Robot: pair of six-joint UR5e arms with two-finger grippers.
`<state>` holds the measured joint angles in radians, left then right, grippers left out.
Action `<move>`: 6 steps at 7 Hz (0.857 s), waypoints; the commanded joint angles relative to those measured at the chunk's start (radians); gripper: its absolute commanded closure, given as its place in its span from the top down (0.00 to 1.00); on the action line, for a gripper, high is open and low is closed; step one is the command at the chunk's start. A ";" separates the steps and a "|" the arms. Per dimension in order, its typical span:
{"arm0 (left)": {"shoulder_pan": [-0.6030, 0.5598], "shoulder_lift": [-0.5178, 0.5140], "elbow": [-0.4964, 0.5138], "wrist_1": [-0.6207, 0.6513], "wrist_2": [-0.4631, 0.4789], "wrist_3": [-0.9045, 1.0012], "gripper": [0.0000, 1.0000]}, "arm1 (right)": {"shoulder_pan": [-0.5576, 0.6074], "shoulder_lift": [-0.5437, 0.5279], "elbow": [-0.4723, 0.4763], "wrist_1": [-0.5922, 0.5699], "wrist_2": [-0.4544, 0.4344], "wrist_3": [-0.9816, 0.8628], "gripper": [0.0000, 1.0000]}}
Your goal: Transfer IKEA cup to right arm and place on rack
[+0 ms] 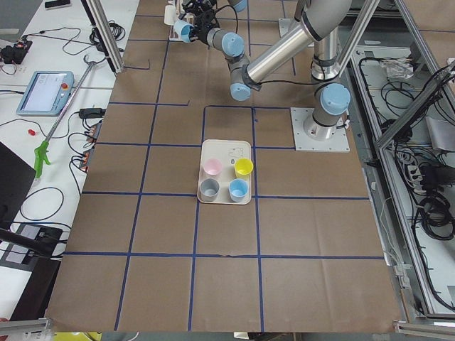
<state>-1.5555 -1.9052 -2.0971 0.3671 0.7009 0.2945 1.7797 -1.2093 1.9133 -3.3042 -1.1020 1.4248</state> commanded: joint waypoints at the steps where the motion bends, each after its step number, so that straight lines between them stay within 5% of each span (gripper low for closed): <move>1: 0.000 -0.001 0.000 0.000 0.000 0.000 0.01 | 0.009 0.016 -0.014 0.000 -0.001 0.019 0.98; 6: 0.000 0.000 0.000 0.000 -0.001 0.000 0.01 | 0.038 0.036 -0.037 -0.002 -0.004 0.043 0.98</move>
<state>-1.5554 -1.9052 -2.0969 0.3666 0.7007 0.2946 1.8164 -1.1741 1.8770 -3.3057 -1.1054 1.4670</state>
